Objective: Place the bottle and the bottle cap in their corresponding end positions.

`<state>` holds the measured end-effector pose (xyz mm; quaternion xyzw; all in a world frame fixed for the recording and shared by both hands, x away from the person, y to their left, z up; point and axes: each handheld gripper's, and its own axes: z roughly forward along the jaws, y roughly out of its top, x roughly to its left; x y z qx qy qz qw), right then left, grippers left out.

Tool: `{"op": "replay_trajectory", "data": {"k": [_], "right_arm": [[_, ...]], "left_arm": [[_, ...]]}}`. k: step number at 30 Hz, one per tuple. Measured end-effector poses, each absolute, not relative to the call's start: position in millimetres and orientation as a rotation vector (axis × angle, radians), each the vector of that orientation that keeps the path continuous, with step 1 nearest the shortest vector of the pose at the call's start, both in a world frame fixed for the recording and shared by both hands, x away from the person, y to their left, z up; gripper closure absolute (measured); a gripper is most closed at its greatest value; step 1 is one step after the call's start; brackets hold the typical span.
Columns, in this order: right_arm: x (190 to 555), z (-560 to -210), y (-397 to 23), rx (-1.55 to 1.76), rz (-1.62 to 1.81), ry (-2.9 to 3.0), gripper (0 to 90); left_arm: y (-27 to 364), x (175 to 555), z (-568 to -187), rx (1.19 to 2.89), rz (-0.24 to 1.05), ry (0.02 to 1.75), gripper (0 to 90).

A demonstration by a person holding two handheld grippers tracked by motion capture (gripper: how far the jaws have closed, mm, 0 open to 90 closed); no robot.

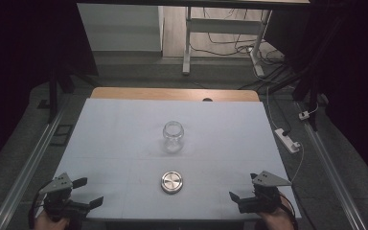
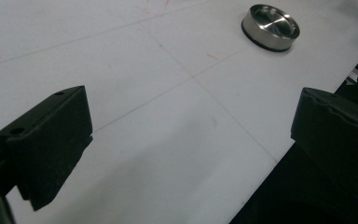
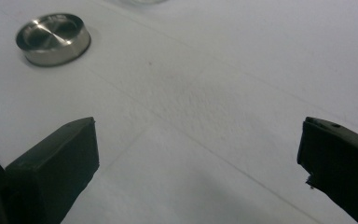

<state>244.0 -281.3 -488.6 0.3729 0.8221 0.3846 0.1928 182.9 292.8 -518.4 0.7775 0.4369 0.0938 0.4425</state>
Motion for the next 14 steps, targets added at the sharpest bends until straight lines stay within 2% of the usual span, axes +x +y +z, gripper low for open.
{"op": "replay_trajectory", "data": {"k": [14], "right_arm": [[239.8, -496.9, -292.5, 1.134, 1.048, 2.309, 0.0]], "left_arm": [[293.8, 179.7, -521.7, 1.970, 0.243, 1.144, 0.0]]}}
